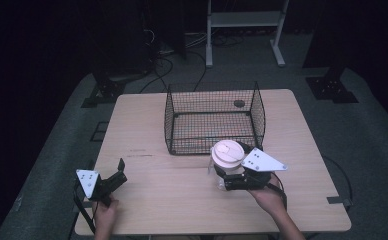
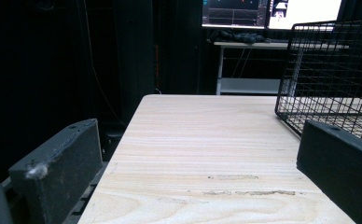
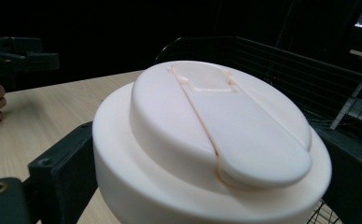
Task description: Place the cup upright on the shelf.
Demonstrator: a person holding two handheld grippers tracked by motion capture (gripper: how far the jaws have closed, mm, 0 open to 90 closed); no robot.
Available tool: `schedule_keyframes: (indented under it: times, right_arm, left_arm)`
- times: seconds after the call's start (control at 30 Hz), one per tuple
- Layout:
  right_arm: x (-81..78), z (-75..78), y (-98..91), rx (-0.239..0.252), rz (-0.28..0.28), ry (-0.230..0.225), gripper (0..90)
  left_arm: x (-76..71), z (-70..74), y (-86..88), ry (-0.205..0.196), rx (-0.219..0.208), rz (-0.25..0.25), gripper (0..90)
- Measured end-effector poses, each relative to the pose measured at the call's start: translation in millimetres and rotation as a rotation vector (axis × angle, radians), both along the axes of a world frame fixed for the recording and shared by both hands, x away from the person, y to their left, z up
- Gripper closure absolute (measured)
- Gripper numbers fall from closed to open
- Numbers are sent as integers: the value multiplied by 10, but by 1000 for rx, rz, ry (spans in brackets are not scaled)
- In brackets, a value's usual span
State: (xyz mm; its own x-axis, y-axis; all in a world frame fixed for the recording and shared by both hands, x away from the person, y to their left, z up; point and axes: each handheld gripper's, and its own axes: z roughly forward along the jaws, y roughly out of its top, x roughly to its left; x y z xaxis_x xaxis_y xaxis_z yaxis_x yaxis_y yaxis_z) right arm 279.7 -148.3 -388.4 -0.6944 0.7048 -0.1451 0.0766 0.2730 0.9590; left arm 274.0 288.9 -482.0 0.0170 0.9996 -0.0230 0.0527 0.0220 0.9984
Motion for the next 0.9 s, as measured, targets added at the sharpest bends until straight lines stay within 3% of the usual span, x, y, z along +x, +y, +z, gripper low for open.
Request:
schedule_keyframes:
  times: [0.4,0.9]
  right_arm:
    - [103,388,11,20,9,-36,42]
    - [405,840,92,6,-12,-80,42]
  left_arm:
    - [2,0,1,1,-1,1,0]
    - [3,0,1,0,-3,1,0]
